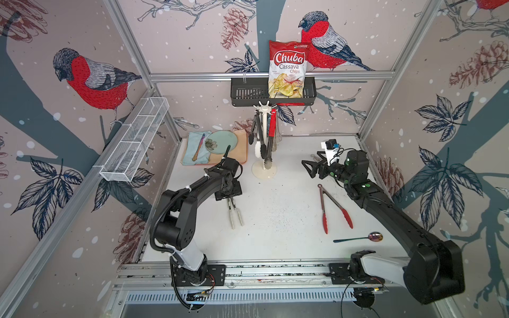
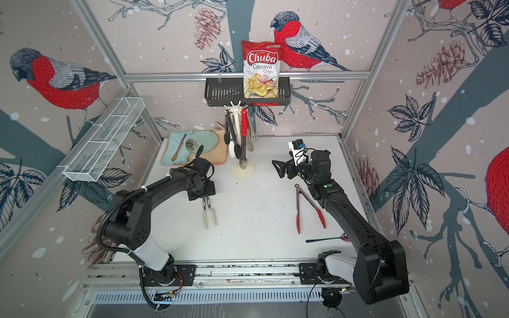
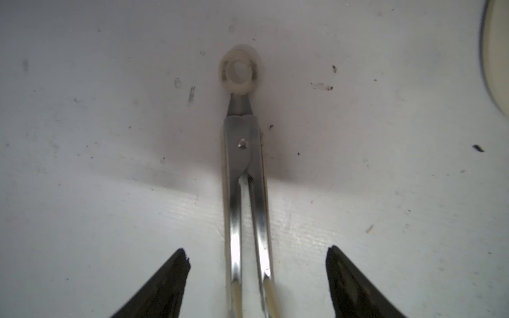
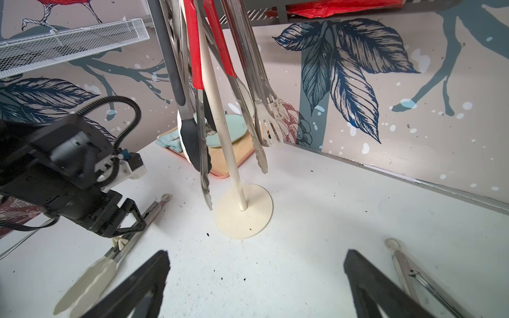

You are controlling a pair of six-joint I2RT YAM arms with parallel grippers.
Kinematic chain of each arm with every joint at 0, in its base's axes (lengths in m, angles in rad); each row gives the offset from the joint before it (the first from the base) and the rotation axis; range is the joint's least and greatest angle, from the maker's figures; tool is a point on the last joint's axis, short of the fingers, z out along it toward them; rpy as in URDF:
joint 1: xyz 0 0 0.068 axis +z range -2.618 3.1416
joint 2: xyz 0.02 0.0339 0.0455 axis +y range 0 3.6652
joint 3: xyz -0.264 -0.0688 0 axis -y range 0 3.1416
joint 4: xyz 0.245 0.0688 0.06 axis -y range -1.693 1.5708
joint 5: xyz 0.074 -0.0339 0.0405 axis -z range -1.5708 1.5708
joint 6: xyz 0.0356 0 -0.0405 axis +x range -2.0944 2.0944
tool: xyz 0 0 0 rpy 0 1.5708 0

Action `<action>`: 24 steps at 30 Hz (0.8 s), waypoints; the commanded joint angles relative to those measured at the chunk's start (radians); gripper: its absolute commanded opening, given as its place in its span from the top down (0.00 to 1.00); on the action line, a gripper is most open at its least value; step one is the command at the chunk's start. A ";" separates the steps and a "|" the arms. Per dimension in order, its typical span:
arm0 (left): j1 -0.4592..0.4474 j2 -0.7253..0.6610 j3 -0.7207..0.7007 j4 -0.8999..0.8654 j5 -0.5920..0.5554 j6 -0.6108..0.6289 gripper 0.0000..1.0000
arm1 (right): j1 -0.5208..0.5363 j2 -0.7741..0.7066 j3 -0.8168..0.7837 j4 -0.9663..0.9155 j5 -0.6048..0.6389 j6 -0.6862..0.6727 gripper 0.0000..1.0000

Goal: Hang food tongs on kitchen utensil racks
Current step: Place the food tongs at the center of the board, then pick up the food tongs from the center of the board.

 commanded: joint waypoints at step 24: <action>0.072 -0.202 -0.231 0.109 0.177 -0.059 0.56 | 0.009 0.006 0.003 0.008 -0.010 -0.015 0.00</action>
